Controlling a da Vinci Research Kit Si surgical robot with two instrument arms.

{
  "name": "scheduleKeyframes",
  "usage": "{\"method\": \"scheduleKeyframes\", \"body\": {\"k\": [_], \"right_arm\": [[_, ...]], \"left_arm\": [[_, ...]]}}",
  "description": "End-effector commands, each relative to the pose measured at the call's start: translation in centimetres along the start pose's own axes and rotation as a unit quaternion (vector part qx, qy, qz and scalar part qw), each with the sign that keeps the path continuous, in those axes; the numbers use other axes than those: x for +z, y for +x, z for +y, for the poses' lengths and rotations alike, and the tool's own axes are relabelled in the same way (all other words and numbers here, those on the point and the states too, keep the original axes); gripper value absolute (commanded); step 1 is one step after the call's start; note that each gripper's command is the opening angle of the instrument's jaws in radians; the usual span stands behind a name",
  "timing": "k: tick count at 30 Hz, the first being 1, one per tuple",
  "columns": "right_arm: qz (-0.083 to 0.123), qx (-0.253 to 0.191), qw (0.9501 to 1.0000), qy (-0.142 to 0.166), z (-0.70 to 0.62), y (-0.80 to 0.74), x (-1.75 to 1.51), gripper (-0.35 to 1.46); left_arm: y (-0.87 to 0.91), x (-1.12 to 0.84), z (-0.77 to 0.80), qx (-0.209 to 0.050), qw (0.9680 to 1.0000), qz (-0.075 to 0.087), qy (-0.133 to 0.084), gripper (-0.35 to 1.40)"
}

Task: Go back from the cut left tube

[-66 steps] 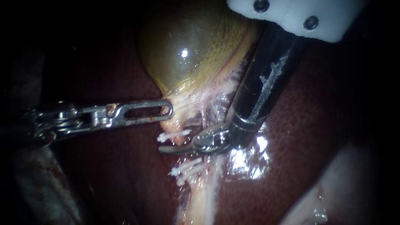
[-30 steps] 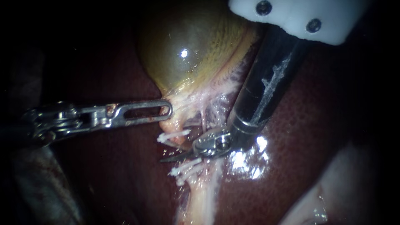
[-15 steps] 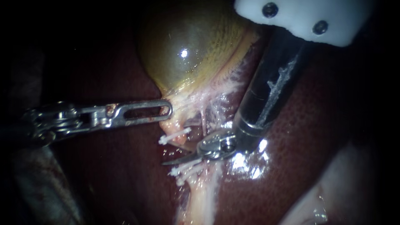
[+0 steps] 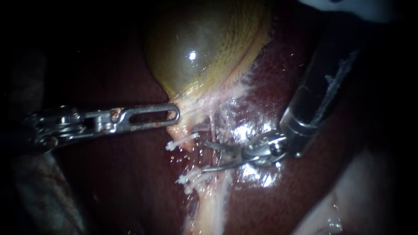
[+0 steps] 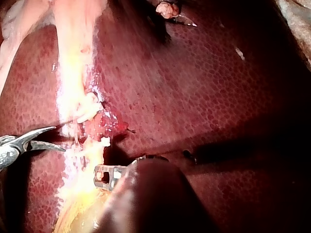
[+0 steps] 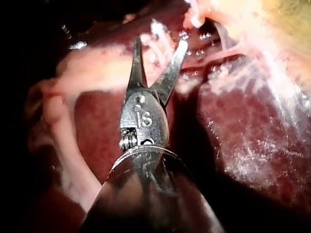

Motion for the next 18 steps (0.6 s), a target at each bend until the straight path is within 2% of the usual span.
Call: {"method": "scheduleKeyframes", "body": {"k": [1, 7, 18], "right_arm": [[-0.001, -0.004, 1.0000, -0.004, 0.00, 0.02, -0.04, 1.20], [-0.005, -0.021, 0.9996, -0.021, -0.02, 0.11, -0.26, 1.23], [-0.024, -0.061, 0.9949, -0.077, 0.10, 0.05, -0.63, 1.33]], "left_arm": [[0.00, 0.00, 0.00, 0.000, 1.0000, 0.000, 0.000, -0.35], [0.00, 0.00, -0.01, 0.000, 1.0000, 0.000, 0.000, -0.35], [0.01, 0.01, -0.02, 0.000, 1.0000, 0.001, 0.001, -0.35]]}}
